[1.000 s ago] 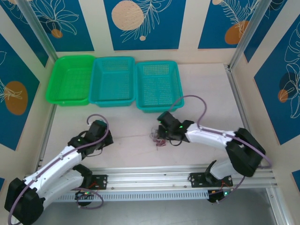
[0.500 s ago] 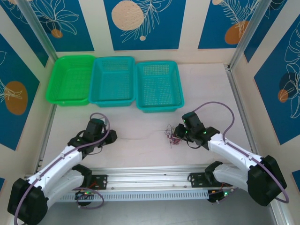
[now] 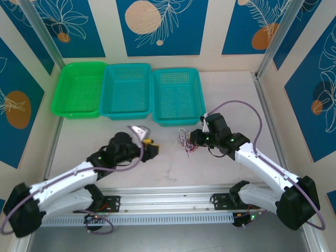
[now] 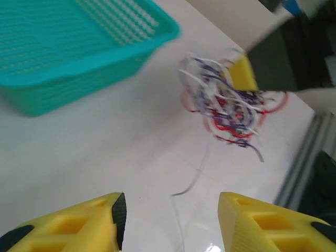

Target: Untangle the cables

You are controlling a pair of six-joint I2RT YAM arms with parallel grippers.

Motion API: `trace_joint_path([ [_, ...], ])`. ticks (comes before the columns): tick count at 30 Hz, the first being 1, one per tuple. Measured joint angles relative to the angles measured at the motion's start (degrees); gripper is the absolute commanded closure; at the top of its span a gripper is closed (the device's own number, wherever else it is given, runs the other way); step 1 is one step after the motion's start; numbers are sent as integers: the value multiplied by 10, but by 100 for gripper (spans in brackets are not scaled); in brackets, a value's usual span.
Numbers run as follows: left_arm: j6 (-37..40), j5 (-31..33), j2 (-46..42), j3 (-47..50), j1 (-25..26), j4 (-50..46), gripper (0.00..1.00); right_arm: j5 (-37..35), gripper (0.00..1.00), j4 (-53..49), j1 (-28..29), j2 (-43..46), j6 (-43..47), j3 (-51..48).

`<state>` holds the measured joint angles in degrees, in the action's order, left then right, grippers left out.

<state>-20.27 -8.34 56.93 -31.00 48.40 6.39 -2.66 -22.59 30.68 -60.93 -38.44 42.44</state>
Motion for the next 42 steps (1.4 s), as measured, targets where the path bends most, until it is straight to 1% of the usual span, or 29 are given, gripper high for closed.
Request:
trace_joint_path([
  [3, 21, -20, 82, -26, 26, 55, 46, 13, 95, -7, 0, 2, 2, 5],
  [6, 28, -39, 156, -41, 35, 111, 46, 23, 95, -11, 0, 6, 2, 6],
  [9, 29, -61, 218, -64, 42, 138, 46, 32, 95, -12, 0, 12, 1, 6],
  [12, 28, -89, 259, -84, 47, 168, 48, 37, 95, -13, 0, 16, 1, 6],
  [15, 24, -105, 280, -93, 48, 191, 50, 38, 95, -14, 0, 18, 1, 6],
  [17, 21, -112, 283, -93, 48, 199, 58, 38, 96, -15, 0, 19, -1, 6],
  [18, 19, -113, 283, -93, 48, 202, 66, 37, 96, -16, 0, 19, -1, 6],
  [19, 15, -112, 283, -93, 49, 205, 76, 37, 96, -16, 0, 19, -2, 6],
  [20, 15, -109, 283, -93, 49, 205, 90, 37, 96, -16, 0, 19, -3, 6],
  [21, 15, -106, 283, -93, 49, 201, 100, 37, 96, -16, 0, 19, -3, 6],
  [27, 18, -54, 282, -97, 52, 149, 100, 14, 96, -27, -5, 19, -16, 6],
  [31, 12, -14, 270, -94, 53, 134, 100, -17, 96, -43, -28, 30, -47, 5],
  [34, 8, 17, 256, -93, 52, 127, 100, -6, 97, -44, -59, 65, -74, -14],
  [37, 6, 22, 241, -87, 52, 129, 100, 22, 96, -40, -97, 101, -98, -40],
  [39, 2, 24, 229, -77, 50, 127, 100, 34, 97, -41, -132, 118, -113, -55],
  [42, -5, 36, 213, -62, 37, 115, 100, 31, 99, -49, -193, 133, -124, -73],
])
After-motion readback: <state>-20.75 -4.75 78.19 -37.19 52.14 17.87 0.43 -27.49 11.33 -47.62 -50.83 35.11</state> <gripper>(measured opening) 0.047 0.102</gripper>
